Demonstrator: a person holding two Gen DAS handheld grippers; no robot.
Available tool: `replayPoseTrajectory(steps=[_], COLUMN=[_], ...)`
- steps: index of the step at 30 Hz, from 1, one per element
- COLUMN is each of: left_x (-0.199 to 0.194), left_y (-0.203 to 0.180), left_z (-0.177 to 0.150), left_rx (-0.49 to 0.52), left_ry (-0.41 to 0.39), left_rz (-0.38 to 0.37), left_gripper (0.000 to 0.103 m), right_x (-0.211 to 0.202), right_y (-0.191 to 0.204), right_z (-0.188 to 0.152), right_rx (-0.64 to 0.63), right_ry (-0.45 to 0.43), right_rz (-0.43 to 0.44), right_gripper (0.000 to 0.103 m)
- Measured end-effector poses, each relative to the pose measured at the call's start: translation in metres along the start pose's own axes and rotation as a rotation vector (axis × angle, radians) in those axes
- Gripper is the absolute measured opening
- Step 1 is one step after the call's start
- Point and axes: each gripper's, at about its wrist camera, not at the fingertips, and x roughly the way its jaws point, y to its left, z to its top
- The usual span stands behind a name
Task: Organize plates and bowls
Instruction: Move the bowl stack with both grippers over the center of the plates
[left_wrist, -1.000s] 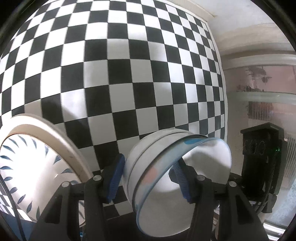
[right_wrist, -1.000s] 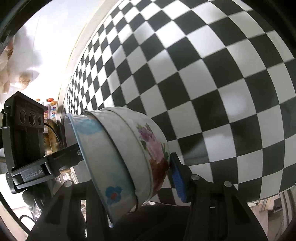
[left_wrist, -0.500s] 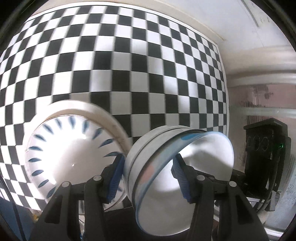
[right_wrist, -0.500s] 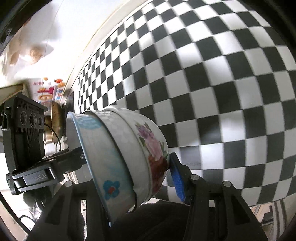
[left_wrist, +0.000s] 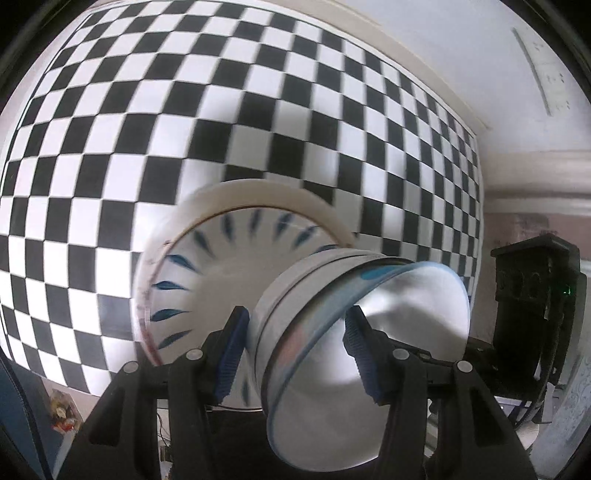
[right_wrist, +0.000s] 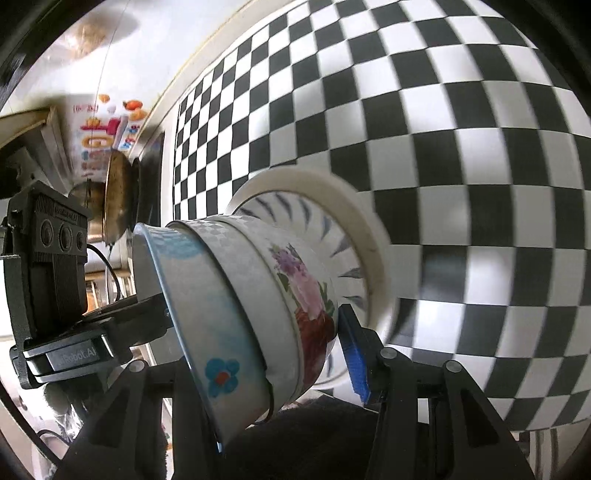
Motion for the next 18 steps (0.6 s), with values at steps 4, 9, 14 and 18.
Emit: replayPoseTrajectory(steps=[4,9,14,18], left_x=[0.003,0.008,0.011,0.014], left_y=[0.017,0.030,0.038,0.039], left_z=[0.000,0.001,0.005,0.007], left_rx=[-0.034,-0.055,-0.073,-0.071], left_ry=[0.003,0.013,0.018,0.025], left_rz=[0.013,0.020,0.024,0.023], left_gripper=[0.051,0.051,0.051,0.051], right_x=[0.019,0.039,0.052,0.055], right_y=[0.008,0.012,0.017,0.020], right_z=[0.002,0.007,0.013,0.015], right_rx=[-0.019,-0.031,-0.036,-0.034], right_ry=[0.028,0.063,0.076,0.083], right_rz=[-0.005,-0.015,-0.024,-0.025], right_gripper=[0.049,0.049,0.049,0.049])
